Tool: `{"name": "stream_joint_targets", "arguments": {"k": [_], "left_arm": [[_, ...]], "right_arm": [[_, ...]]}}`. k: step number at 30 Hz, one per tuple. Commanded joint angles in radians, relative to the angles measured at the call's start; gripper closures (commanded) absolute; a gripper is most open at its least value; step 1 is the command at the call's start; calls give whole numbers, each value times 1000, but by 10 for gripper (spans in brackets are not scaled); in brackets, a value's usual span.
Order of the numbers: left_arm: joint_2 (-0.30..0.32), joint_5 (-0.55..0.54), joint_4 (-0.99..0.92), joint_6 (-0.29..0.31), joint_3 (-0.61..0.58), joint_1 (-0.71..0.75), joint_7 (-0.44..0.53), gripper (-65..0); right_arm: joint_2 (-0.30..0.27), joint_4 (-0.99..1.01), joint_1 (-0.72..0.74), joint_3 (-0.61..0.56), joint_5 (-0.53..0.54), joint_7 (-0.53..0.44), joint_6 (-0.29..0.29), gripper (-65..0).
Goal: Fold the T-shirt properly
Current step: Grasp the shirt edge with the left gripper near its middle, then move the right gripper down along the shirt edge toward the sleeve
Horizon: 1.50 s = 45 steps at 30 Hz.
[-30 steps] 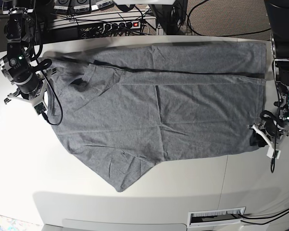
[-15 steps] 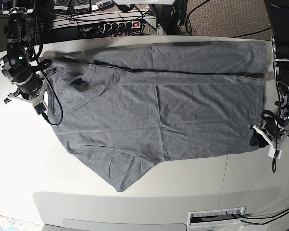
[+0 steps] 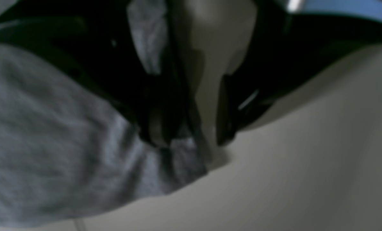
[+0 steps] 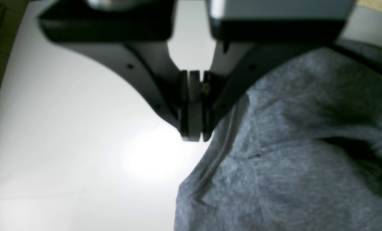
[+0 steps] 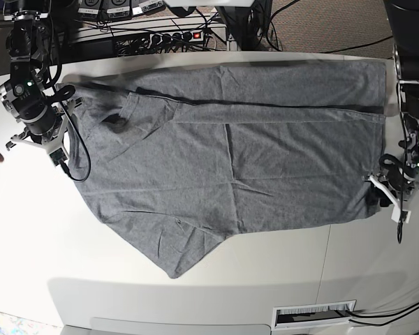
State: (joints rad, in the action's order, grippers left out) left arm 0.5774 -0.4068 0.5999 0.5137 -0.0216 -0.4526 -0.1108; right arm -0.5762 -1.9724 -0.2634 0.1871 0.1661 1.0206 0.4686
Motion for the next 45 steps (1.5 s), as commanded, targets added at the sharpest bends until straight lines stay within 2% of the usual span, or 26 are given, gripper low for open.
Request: {"name": "stream_joint_targets", "arguments": {"k": [1,3,5,7,9,12,16,18,26,30,33,35,38,43,45], "left_arm": [[13,-11,10,13,5,-9,-5,-249],[8,-17,10,12,5,2,-3,-239],[7,-17,11,11,5,4,2,-194],[8,-17,11,9,5,0,18,-112],[10,-17,11,8,5,-6,39,-1],[10,-17,11,23,5,-27,49,0],[18,-17,11,143,5,-64,49,0],[25,-22,11,182,5,-80,49,0],[43,-43,12,184,5,-85,48,0],[44,-43,12,184,5,-84,2,0],[49,-44,12,184,5,-79,6,0],[49,-44,12,184,5,-79,6,0],[49,-43,12,184,5,-79,5,0],[49,-43,12,184,5,-78,-2,0],[49,-43,12,184,5,-76,-2,0]], "right_arm": [[-17,-16,9,11,-2,-9,-8,0],[-17,-16,9,11,-2,-7,-8,0],[-17,-16,9,11,-2,-8,-8,0],[-17,-16,9,11,-2,-8,-8,0],[-17,-16,9,11,-2,-8,-8,0],[-17,-16,9,11,-2,-13,-8,0],[-17,-16,10,11,-2,-19,-8,0],[-17,-16,12,11,-3,-19,-8,0],[-16,-15,57,11,-42,-54,-7,0],[-16,64,135,10,-39,-102,-7,0],[-16,188,210,3,16,-175,-5,-95],[-17,265,269,-16,45,-185,-3,-97],[-16,360,366,-75,51,-204,37,-97],[-15,500,559,-236,50,-228,39,-98],[-13,568,645,-302,42,-229,39,-128]]}}
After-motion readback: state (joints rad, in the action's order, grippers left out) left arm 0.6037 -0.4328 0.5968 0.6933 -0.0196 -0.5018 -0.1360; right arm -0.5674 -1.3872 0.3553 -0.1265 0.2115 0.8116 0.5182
